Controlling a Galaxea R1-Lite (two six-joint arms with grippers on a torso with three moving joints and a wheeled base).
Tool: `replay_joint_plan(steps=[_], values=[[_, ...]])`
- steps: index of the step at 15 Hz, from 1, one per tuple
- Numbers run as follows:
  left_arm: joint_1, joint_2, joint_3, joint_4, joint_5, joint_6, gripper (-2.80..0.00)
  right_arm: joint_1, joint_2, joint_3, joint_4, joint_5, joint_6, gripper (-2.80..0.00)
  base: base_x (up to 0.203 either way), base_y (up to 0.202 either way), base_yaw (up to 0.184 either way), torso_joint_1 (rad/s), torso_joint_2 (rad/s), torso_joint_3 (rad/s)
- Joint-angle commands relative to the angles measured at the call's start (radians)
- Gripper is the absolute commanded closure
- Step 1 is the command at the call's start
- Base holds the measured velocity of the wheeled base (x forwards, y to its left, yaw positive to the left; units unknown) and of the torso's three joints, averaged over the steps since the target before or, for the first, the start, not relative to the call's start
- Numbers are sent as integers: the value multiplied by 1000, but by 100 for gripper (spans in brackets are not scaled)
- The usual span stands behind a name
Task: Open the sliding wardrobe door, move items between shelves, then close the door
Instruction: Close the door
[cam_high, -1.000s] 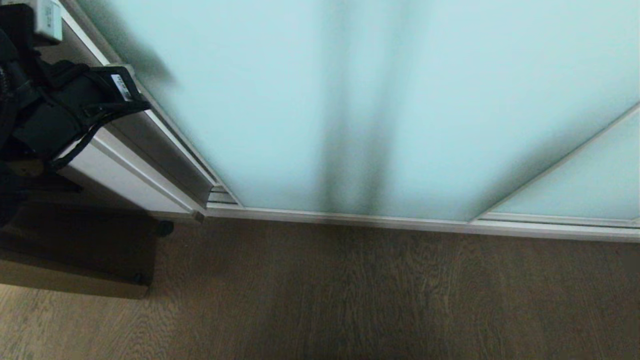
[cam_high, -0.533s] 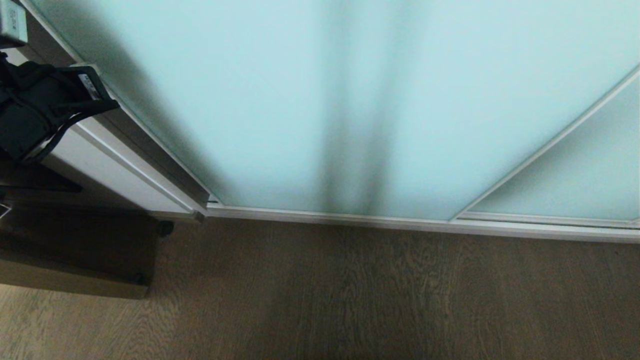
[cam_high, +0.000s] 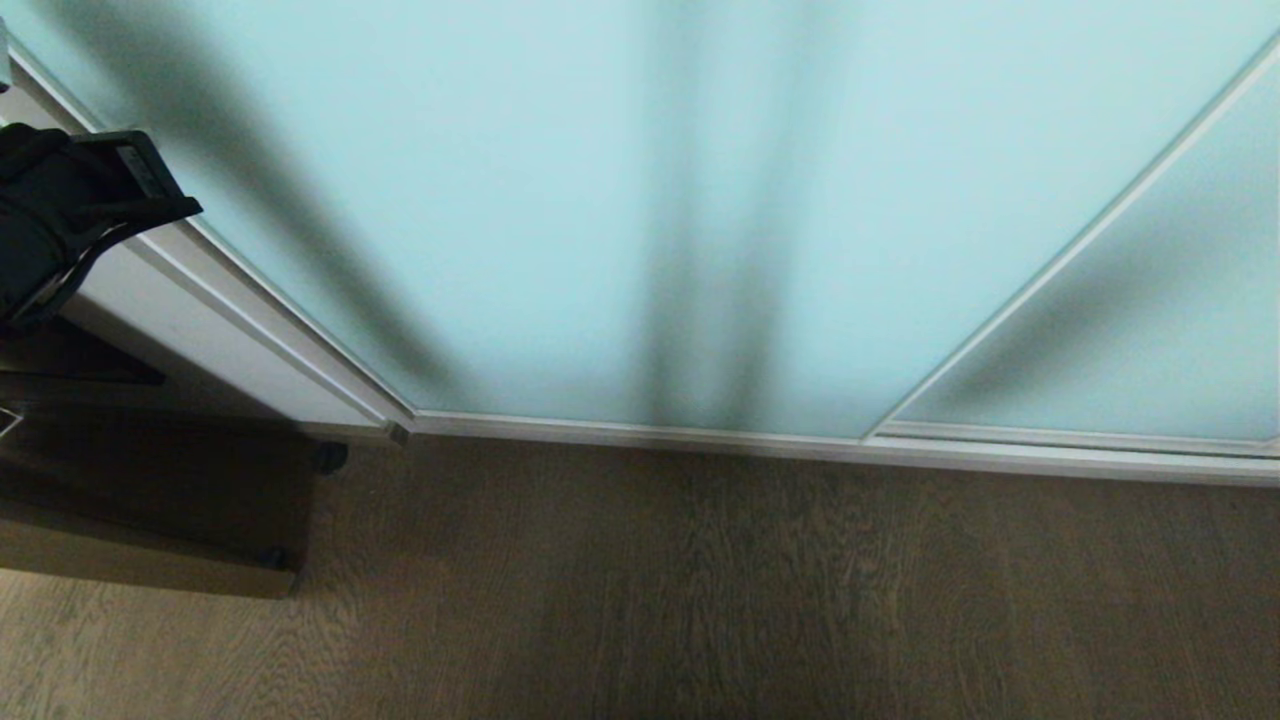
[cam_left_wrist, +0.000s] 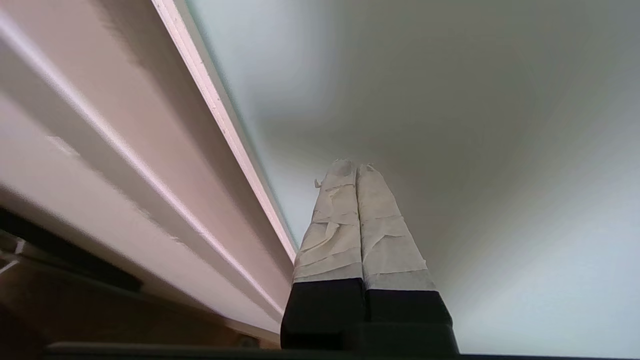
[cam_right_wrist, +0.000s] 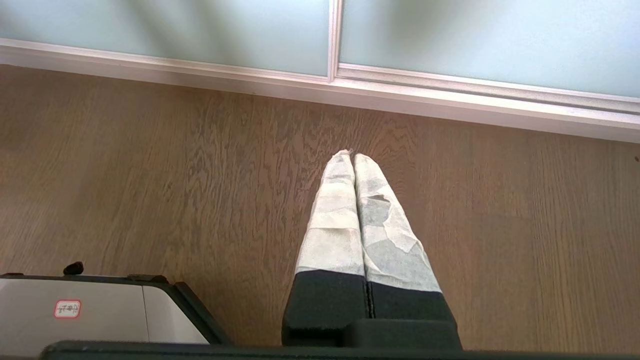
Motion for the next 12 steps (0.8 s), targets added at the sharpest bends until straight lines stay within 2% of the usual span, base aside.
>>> replay_joint_plan(steps=[1,12], values=[[6,0,1,-4,0,0,0,0,0,0,-1,1,0,0,0,0,0,0,0,0],[8,37,-21,-4,-5,-2,0,0,0,0,-1,1,0,0,0,0,0,0,0,0]])
